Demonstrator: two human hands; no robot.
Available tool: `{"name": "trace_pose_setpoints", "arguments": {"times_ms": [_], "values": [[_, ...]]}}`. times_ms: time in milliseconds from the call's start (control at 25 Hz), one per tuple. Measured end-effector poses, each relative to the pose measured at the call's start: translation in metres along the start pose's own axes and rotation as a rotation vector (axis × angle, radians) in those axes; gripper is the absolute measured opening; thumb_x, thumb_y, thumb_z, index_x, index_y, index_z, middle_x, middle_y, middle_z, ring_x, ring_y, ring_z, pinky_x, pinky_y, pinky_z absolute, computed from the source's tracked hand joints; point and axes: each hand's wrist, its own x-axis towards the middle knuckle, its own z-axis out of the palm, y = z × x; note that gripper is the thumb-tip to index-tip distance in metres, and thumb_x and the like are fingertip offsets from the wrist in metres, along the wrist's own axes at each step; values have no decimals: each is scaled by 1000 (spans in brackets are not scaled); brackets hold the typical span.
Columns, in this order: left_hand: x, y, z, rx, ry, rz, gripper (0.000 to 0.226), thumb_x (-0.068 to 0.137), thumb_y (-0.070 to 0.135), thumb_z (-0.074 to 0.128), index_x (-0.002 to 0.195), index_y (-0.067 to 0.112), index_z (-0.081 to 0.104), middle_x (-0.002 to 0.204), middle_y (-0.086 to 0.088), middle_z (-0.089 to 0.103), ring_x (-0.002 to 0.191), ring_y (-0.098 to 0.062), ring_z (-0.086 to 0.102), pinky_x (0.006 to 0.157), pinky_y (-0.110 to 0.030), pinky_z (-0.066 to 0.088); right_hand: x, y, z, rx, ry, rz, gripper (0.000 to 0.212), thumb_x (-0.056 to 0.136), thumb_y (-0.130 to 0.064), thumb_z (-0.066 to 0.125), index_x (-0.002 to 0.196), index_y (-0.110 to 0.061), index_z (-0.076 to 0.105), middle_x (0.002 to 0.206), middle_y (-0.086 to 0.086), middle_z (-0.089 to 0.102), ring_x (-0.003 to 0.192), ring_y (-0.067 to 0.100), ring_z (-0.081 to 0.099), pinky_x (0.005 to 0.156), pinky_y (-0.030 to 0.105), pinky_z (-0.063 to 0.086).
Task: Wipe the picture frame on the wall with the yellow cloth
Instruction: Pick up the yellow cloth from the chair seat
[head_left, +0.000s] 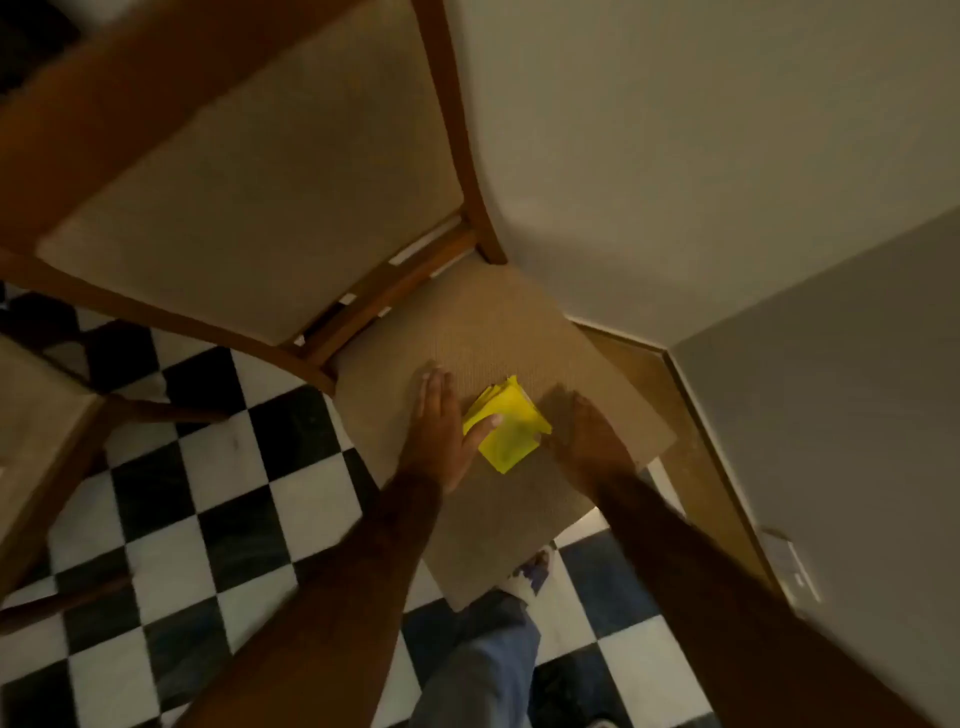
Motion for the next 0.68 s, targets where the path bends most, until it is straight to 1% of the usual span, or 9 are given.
{"name": "trace_pose_setpoints", "arguments": {"times_ms": [160,240,320,360,440,480,560,640,680], "values": [[19,-10,41,17,-99,-48,68,96,45,57,144,-2,45,153,-23,39,143,-37,36,116,-43,33,24,7,46,20,19,-34,58,94,-34,63,145,-10,49,149,14,52,138,33,45,110,38,36],[24,-10,54,-42,-65,-73,53,94,32,64,132,-3,55,142,-23,49,134,-36,46,109,-39,40,32,8,54,149,77,17,55,89,-25,70,139,-7,55,138,14,61,127,31,55,99,35,42],[31,-10,57,-171,-28,-153,40,86,22,72,115,-4,63,123,-22,62,117,-34,58,86,-24,42,38,10,52,327,94,125,52,82,-17,77,130,-8,59,126,13,66,109,28,62,83,31,45],[34,-9,57,-251,-18,-202,35,82,18,76,107,-3,65,110,-19,66,105,-31,63,71,-18,39,39,11,49,432,86,192,49,79,-13,79,123,-8,60,119,15,68,103,29,64,79,34,49],[31,-6,50,-399,-15,-273,37,76,11,81,106,0,62,96,-8,66,88,-22,64,57,-14,38,33,9,40,706,39,309,46,77,-4,78,119,-6,61,110,19,68,96,33,68,78,43,59],[25,0,43,-478,-19,-278,41,74,6,82,109,-1,61,95,-5,65,85,-18,62,58,-11,40,26,6,32,816,-7,328,43,78,1,75,119,-4,62,102,19,66,88,31,68,71,38,62],[18,8,30,-607,-65,-277,44,75,1,81,115,-6,63,98,-8,67,86,-19,64,71,-18,52,13,1,15,943,-77,341,26,81,6,69,105,-3,67,81,14,60,68,21,61,51,25,54],[9,26,13,-718,-167,-241,35,81,0,76,113,-9,68,100,-17,70,90,-25,64,84,-36,53,-4,-6,-10,1035,-57,375,18,82,7,66,89,-9,65,77,9,60,67,18,59,54,24,49],[5,36,5,-783,-204,-216,31,83,-1,74,113,-10,68,102,-20,71,93,-26,63,87,-40,52,-12,-9,-22,1072,-36,380,19,83,6,65,91,-11,65,81,7,64,72,18,62,59,25,51]]}}
